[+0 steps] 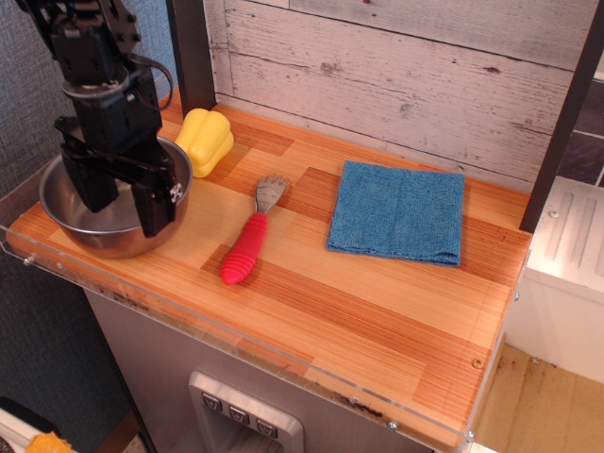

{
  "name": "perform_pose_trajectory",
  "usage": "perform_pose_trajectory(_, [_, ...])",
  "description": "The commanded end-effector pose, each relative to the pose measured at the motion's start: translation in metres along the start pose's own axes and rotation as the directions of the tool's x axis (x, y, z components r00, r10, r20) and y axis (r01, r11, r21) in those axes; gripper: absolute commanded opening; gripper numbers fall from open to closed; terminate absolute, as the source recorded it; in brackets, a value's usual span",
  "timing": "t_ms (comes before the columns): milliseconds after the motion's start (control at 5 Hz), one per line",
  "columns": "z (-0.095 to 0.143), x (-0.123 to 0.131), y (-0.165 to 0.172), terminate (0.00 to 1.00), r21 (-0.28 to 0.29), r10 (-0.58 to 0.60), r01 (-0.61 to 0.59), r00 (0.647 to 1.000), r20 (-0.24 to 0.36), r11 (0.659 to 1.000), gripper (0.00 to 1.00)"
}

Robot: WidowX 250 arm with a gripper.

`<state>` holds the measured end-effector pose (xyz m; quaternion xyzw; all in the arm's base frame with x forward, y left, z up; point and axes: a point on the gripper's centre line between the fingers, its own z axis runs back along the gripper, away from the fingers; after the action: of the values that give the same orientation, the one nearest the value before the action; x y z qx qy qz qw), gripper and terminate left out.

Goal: Take the silver vessel and place it on the blue cloth.

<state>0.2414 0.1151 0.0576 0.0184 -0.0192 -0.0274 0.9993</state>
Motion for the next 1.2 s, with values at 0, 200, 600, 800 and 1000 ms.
perform_pose_trajectory(0, [-0.020,0.019,-0.010,0.00,-0.027,-0.052,0.052,0.998,-0.018,0.998,1.00])
perform_pose_trajectory(200, [-0.023,0.021,-0.013,0.00,-0.035,-0.065,0.064,0.998,-0.027,0.997,0.00])
perform_pose_trajectory(600, [0.002,0.026,-0.014,0.00,-0.013,-0.080,0.080,0.997,0.016,0.997,0.00])
perform_pose_trajectory(800, [0.008,0.027,-0.013,0.00,-0.021,-0.086,0.086,0.996,0.016,0.996,0.00])
perform_pose_trajectory(1000, [0.010,0.025,-0.015,0.00,-0.032,-0.100,0.099,0.995,-0.017,0.995,0.00])
